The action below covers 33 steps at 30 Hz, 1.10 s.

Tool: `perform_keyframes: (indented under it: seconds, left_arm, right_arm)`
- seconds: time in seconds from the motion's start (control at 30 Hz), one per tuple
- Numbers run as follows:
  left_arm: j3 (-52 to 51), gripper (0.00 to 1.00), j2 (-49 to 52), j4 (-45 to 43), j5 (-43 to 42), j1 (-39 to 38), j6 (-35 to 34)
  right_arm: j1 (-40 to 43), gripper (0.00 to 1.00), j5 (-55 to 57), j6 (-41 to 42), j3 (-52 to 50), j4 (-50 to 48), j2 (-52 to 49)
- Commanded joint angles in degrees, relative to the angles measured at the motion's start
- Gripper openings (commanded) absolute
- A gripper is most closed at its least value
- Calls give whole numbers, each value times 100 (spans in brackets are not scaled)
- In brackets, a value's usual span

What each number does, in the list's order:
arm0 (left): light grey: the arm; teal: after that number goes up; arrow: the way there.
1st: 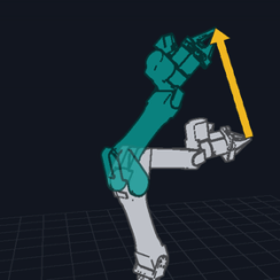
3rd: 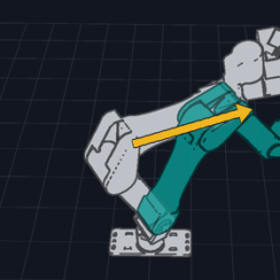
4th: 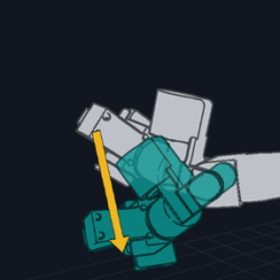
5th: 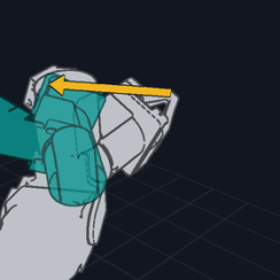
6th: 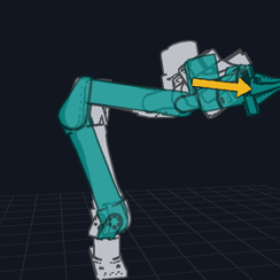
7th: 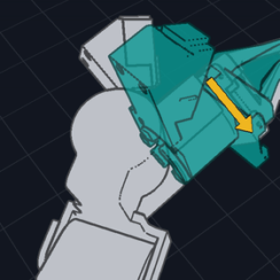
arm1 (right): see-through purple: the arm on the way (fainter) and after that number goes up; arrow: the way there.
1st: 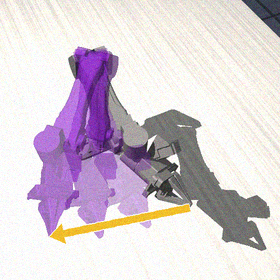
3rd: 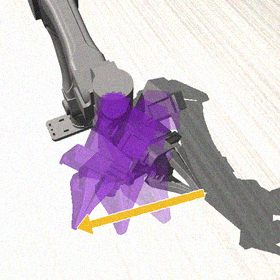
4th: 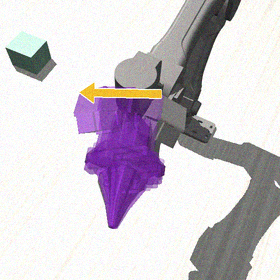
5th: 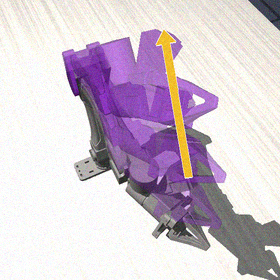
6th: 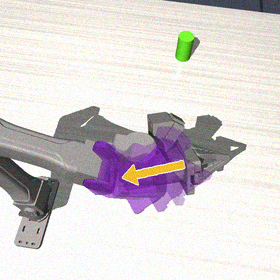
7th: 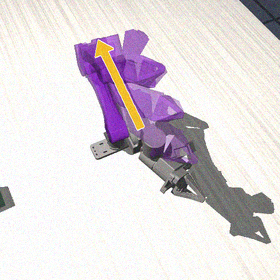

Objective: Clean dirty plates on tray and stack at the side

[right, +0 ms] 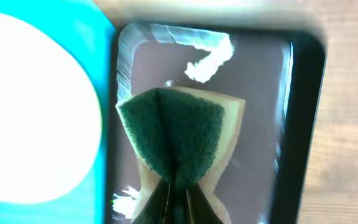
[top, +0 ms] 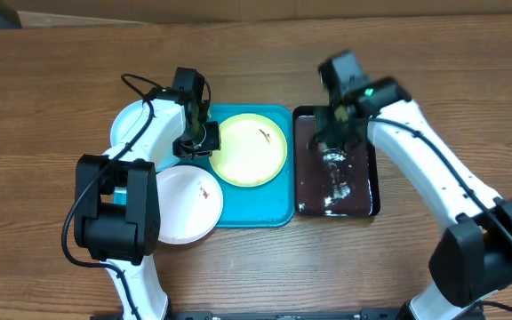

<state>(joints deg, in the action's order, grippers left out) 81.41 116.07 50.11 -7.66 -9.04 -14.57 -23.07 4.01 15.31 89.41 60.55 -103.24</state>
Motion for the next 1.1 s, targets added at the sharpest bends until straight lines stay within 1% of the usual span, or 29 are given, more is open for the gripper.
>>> perform_keyframes:
  seconds: [0.0,0.13,0.23,0.4,0.57,0.77,0.9,1.07]
  left_arm:
    - [-76,4,81,28,83,-42,133]
    - [-76,4,81,46,114,-42,131]
    - [-76,4,81,44,195,-42,129]
    - [-76,4,81,42,190,-44,127]
    - [-76,4,81,42,190,-42,127]
    - [-76,4,81,42,190,-44,127]
    - [-76,4,81,42,190,-42,127]
    - [-76,4,81,42,188,-44,127]
  right_arm:
    - [-31,4,-619,-31,798,-48,125]
    - [-201,4,-870,-26,807,-275,66]
    - [-485,4,-817,-28,807,-481,-44]
    - [-1075,4,232,-33,807,-778,-367]
    - [-1445,4,866,-74,807,-1038,-988]
    - [-1480,4,999,-225,807,-1375,-1626]
    - [-1480,4,1246,-280,807,-1537,-1858]
    - [-1482,4,1224,-339,807,-1637,-2079]
